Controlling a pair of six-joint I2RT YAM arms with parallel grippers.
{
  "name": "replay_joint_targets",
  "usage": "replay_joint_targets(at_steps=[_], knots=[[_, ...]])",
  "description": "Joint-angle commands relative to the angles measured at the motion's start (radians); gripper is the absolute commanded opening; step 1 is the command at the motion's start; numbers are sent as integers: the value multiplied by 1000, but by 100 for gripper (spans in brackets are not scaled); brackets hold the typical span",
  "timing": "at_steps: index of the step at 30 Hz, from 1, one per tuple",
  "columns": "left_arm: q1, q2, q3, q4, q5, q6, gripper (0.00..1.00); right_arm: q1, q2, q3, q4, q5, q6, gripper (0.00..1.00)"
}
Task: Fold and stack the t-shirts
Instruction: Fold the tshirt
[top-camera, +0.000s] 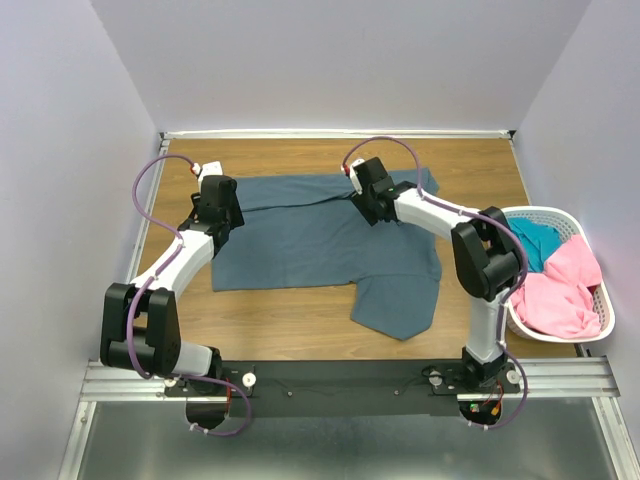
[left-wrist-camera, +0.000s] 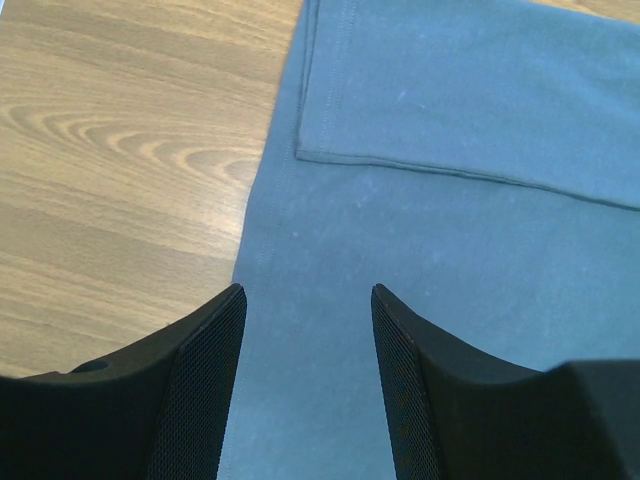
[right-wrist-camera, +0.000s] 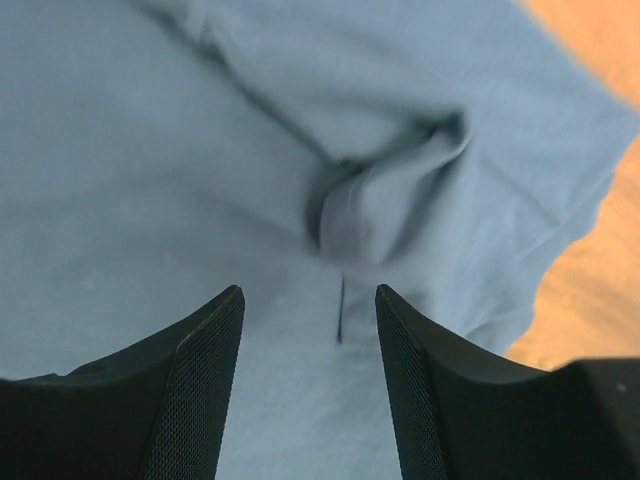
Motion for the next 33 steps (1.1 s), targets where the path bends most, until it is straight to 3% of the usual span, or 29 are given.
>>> replay_joint_targets(at_steps=[1,6,15,19,23,25,29,33], knots=[[-7,-25,23,11,21,5,61,5,18,-29,-11,112,17,59],[-7,-36,23,11,18,7,61,3,66,-3,2,146,2,49],[-7,-36,21,12,18,7,61,3,150,74,19,209,-43,48],[-7,-35,23,12,19,5,61,3,167,106,32,270,-73,37],[-7,-36,23,12,19,7,61,2,186,142,37,319,-98,14],[-7,-36,21,12,19,8,61,2,190,157,38,327,-109,8],[-7,-38,21,12,19,8,61,-11,204,183,45,342,-115,2],[-7,-39,20,12,21,8,61,-47,212,203,48,336,-115,2]])
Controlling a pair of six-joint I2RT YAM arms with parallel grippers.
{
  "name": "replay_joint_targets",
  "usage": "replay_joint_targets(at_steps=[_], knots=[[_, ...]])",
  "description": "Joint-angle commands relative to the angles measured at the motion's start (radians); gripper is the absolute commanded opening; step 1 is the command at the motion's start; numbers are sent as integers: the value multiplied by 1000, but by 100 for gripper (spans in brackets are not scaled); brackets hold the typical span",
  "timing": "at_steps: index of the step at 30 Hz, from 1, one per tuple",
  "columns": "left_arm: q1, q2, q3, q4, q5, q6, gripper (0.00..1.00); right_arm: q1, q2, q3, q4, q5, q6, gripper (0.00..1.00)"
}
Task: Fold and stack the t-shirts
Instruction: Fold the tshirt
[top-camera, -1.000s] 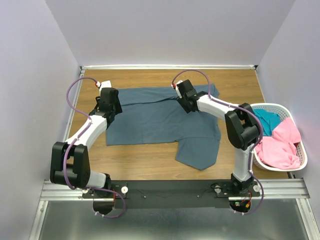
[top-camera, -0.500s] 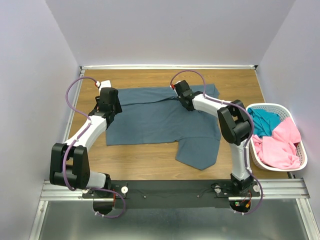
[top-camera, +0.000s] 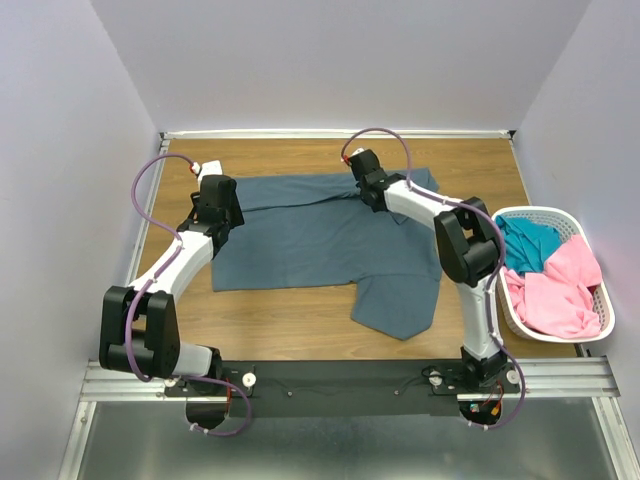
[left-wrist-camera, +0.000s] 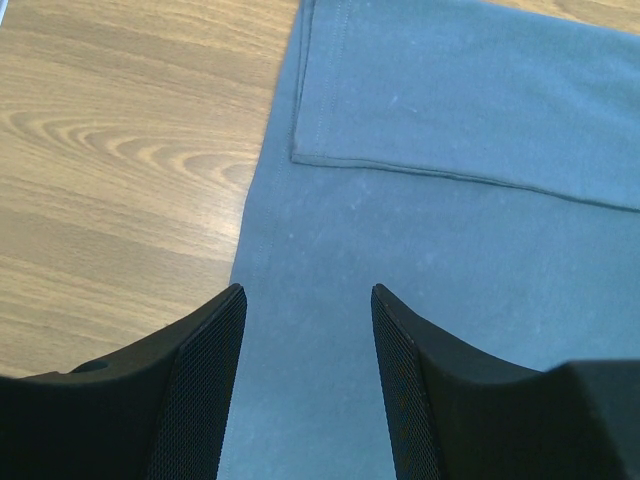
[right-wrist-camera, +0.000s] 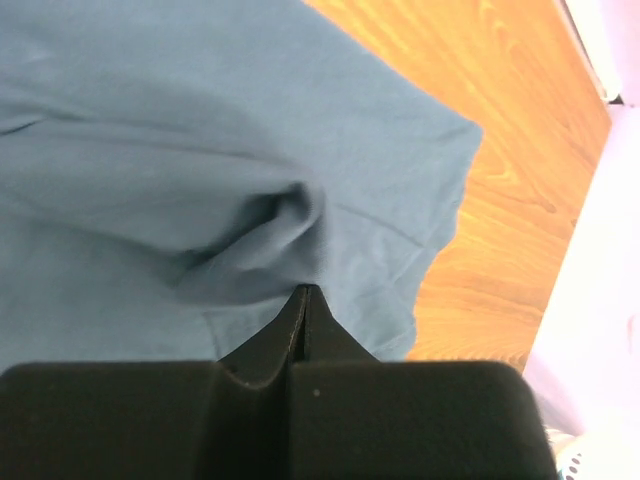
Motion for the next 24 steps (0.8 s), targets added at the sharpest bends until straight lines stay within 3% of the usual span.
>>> replay_joint_targets(at_steps=[1,6,10,11,16,19,24], knots=[[-4,-23,20,14,13,8,61,-42,34,42,24,35,-8,2],[-4,-23,20,12,12,8,61,-53,-18,19,23,12,30,6],[-4,-29,20,14,21,5,61,-51,-150,-89,23,-66,123,31],[-6,-29,18,15,27,5,61,-51,-168,-108,21,-92,145,34],[-25,-11,-2,20,85,-10,62,-51,-309,-235,-11,-252,396,37],[-35,23,-23,-5,169,-70,62,-50,-392,-324,-33,-371,546,44],[-33,58,-75,-39,211,-167,62,-53,-477,-490,-51,-465,671,53]])
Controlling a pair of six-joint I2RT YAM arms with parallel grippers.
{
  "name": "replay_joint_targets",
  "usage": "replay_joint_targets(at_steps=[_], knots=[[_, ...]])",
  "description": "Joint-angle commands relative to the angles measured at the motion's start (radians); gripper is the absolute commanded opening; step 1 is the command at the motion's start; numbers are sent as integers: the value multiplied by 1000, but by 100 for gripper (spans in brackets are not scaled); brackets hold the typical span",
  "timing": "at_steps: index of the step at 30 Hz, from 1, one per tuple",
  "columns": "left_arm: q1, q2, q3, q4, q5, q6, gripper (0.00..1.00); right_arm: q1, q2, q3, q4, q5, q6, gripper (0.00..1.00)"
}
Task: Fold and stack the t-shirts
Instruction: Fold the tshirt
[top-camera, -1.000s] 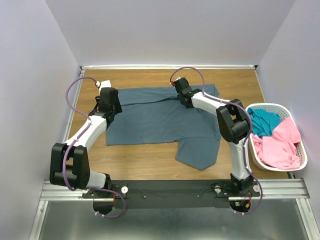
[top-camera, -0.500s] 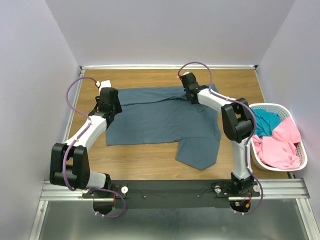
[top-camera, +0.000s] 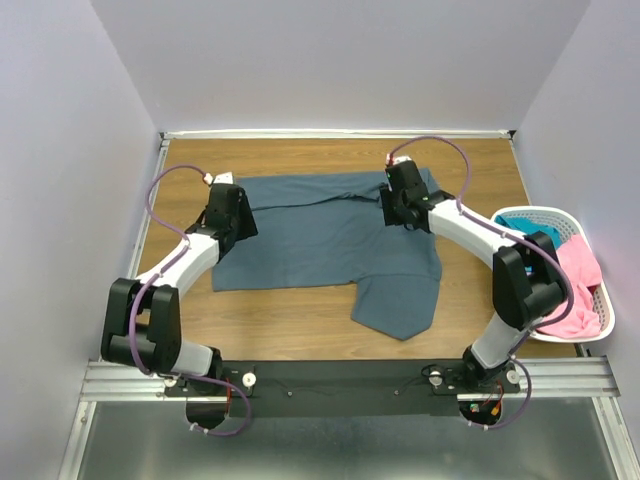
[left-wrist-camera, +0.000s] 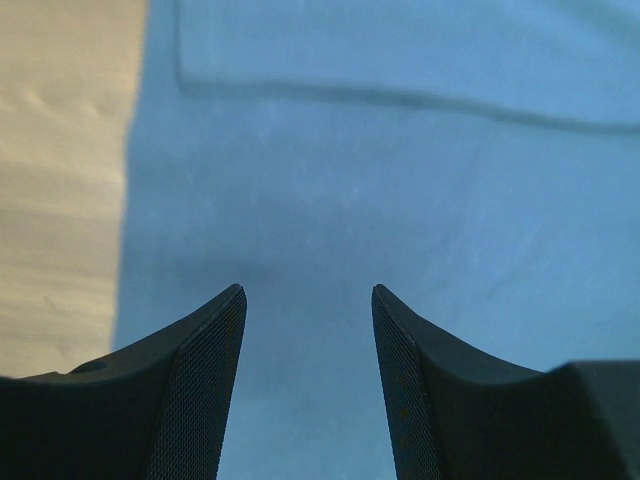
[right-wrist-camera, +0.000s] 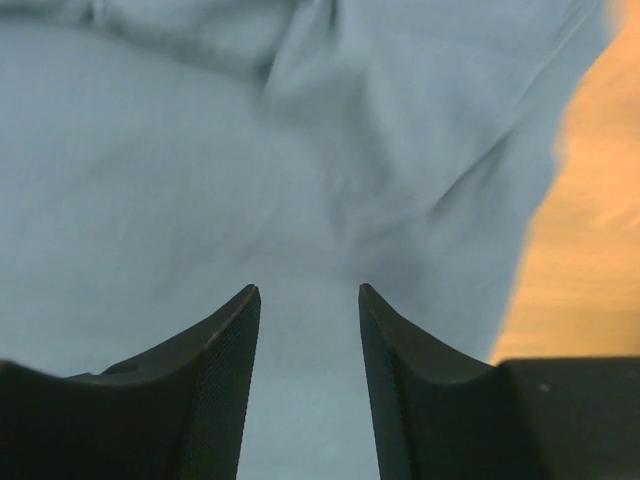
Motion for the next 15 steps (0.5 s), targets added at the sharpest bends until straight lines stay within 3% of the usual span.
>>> replay_joint_targets(at_steps=[1,15], knots=[[-3,41,-46,-50,48,-99,62,4,-50,-123,-47,-140,194,53],[22,-24,-184,-213,96,-183,61,-10,-165,-384,-190,-242,318,64]])
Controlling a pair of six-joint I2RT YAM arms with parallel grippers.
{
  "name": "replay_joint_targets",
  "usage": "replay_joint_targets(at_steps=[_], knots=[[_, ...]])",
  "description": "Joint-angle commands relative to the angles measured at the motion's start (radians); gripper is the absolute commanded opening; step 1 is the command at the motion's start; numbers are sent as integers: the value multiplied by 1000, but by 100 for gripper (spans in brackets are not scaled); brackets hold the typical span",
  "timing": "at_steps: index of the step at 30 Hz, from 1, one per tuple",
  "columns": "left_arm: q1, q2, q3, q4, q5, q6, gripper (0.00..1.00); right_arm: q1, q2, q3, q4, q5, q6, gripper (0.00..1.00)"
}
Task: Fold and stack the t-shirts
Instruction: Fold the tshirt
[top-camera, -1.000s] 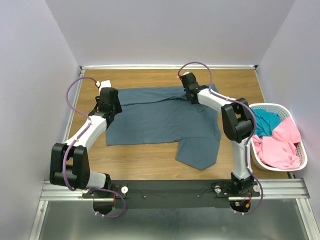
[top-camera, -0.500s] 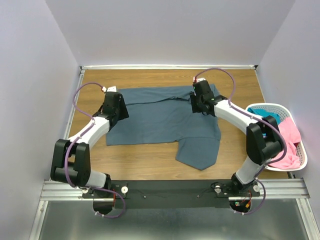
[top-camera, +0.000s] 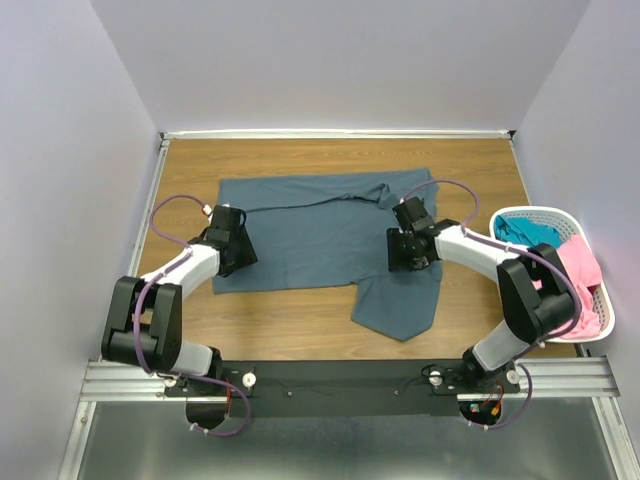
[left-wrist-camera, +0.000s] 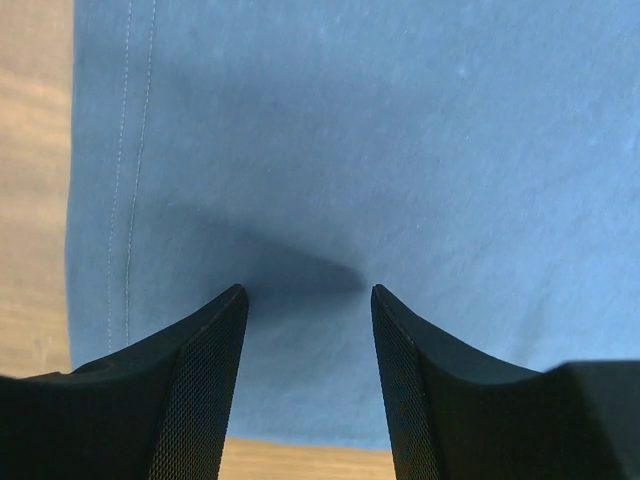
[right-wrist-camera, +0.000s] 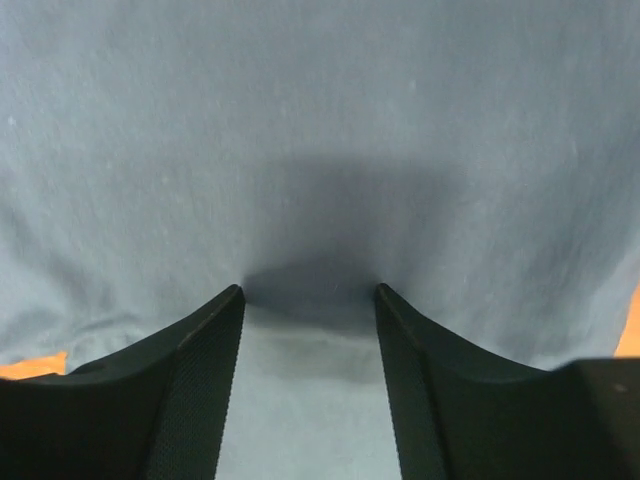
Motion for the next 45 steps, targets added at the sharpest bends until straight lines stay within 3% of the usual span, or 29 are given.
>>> replay_joint_targets(at_steps=[1,9,14,16,21,22,24,35,45], knots=[[18,-64,-59,-107,42,-47,61,-5,-74,-83,-123,-53,80,65],[17,-171,-22,-211,40,-88,61,-5,-209,-157,-243,-103,138,72],[18,-295,18,-231,-32,-90,61,-3,-244,-7,-249,13,43,72],[17,-351,31,-202,-68,-81,69,6,-226,44,-203,6,-27,71],[17,-423,35,-66,-183,-3,79,29,-37,261,-172,131,-100,69],[17,-427,29,-43,-209,16,88,31,-5,287,-161,153,-130,68],[17,-429,16,0,-240,62,92,35,88,358,-137,203,-158,65],[17,-406,-5,46,-287,85,93,72,394,574,-100,446,-146,44],[17,-391,2,36,-284,87,93,80,495,616,-95,555,-45,44]])
